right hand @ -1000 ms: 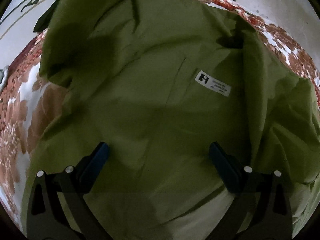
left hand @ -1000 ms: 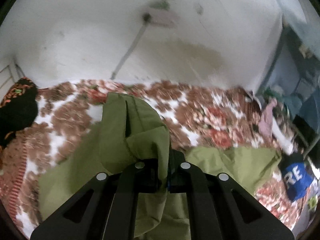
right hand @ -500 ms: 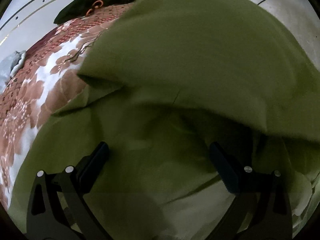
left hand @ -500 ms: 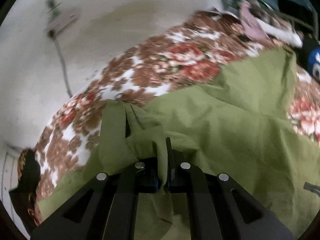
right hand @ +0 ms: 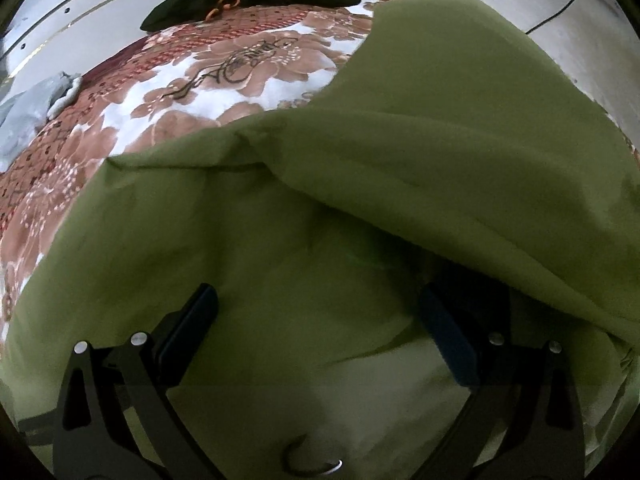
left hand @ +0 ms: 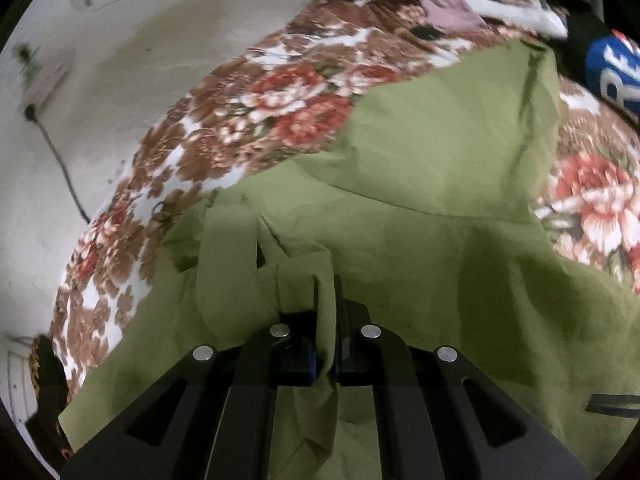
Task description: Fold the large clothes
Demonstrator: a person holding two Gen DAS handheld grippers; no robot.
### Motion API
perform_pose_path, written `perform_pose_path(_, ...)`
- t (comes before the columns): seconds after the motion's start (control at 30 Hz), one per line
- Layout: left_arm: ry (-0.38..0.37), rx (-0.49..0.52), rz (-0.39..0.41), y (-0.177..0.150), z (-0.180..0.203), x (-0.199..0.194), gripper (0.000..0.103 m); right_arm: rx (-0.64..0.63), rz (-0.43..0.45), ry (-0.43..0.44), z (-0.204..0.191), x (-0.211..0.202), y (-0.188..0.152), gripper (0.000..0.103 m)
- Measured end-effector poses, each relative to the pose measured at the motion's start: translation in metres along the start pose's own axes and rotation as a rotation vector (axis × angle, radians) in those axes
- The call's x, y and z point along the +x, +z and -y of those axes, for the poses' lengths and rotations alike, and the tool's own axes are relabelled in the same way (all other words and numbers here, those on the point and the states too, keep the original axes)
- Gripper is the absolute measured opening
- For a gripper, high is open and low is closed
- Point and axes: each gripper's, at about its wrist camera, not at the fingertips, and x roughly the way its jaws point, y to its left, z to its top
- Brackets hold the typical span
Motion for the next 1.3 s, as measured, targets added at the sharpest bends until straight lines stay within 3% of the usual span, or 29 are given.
perform_pose_path(0.17,-0.005,0.119,-0.046,-0.009,0.036,0.015,0.008,-0.017,0.008,0.027,0.004,-0.006,-0.007,0.098)
perform_pose_path(0.27,0.019,0.217,-0.113,-0.020,0.056,0.028,0.031,-0.017,0.018,0.036,0.009,-0.011,-0.012,0.098)
perform_pose_path(0.3,0.023,0.224,-0.126,-0.022,0.060,0.029,0.045,-0.022,0.019,0.036,0.009,-0.012,-0.014,0.098)
perform_pose_path(0.33,0.021,0.220,-0.138,-0.023,0.063,0.028,0.052,-0.025,0.019,0.036,0.009,-0.014,-0.015,0.098)
perform_pose_path(0.53,0.055,0.157,-0.122,-0.014,0.059,-0.006,0.079,-0.032,0.029,0.032,0.005,-0.030,-0.016,0.098)
perform_pose_path(0.6,0.062,0.121,-0.114,-0.009,0.051,-0.023,0.081,-0.049,0.026,0.021,0.004,-0.037,-0.016,0.098)
perform_pose_path(0.8,0.018,-0.078,-0.030,0.019,-0.027,-0.106,0.098,-0.117,0.046,-0.058,0.016,-0.068,-0.020,0.098)
perform_pose_path(0.93,0.013,-0.173,0.031,0.033,-0.095,-0.158,0.098,-0.161,0.040,-0.130,0.032,-0.082,-0.031,0.098)
perform_pose_path(1.03,0.015,-0.231,0.049,0.026,-0.145,-0.181,0.098,-0.106,0.039,-0.139,0.061,-0.098,-0.039,0.098)
perform_pose_path(1.17,0.080,-0.304,0.017,-0.024,-0.206,-0.181,0.098,0.083,0.098,-0.093,0.120,-0.127,-0.049,0.098)
perform_pose_path(1.3,0.128,-0.458,-0.096,-0.101,-0.254,-0.146,0.098,0.277,0.109,-0.128,0.198,-0.144,-0.051,0.098)
